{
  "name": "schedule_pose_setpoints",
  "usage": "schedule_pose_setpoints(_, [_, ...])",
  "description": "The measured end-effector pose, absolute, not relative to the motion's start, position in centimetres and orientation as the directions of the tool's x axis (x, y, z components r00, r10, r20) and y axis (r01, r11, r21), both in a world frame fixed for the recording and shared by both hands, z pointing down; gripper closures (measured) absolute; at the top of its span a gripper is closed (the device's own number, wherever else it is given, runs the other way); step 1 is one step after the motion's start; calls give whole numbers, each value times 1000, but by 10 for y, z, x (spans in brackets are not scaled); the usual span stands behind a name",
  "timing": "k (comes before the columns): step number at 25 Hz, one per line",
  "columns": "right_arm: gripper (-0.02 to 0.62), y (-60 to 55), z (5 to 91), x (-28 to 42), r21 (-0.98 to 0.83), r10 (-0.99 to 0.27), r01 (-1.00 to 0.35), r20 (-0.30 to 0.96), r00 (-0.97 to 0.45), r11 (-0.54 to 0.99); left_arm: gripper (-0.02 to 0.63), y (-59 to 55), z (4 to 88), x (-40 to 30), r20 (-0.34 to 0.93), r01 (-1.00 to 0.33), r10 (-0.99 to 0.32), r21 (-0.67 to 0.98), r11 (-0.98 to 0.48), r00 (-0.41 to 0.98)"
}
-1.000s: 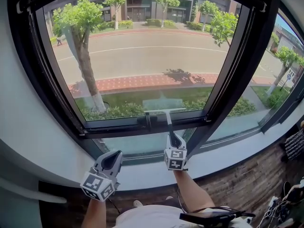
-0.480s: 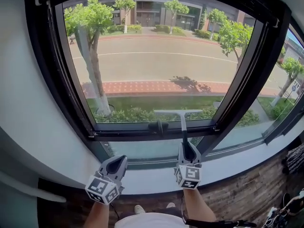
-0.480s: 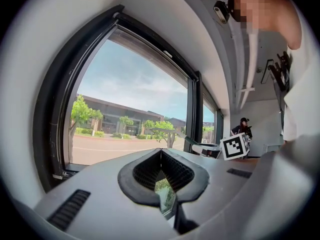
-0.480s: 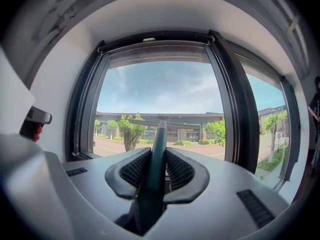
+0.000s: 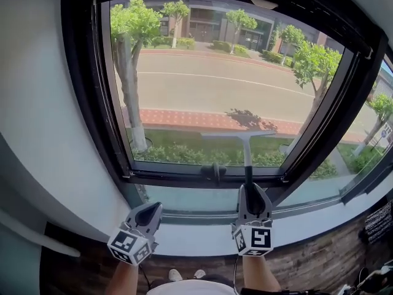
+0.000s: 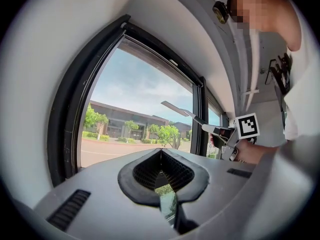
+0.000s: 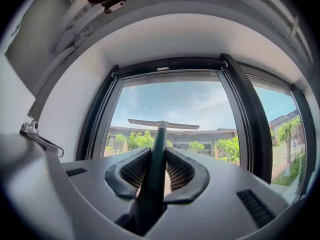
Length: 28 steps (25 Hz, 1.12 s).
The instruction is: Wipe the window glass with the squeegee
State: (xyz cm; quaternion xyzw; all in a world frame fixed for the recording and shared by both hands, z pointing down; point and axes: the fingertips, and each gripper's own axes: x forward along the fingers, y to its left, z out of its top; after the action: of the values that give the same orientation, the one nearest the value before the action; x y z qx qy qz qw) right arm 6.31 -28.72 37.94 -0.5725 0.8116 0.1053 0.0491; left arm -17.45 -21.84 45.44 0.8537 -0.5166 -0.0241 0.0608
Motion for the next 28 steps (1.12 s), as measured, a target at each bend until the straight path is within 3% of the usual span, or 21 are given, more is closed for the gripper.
schedule_pose_setpoints(15, [497,-289,288,52,149,-797,-880,-375,-473,451,589,-201,423,-140,-22,-913,-915,61,-404,404])
schedule_pose_setpoints(28, [497,-321,163,-57,270,-756,-914,-516,-402,302,589,-184,419,-197,-39,-890,-893,68,-450,448])
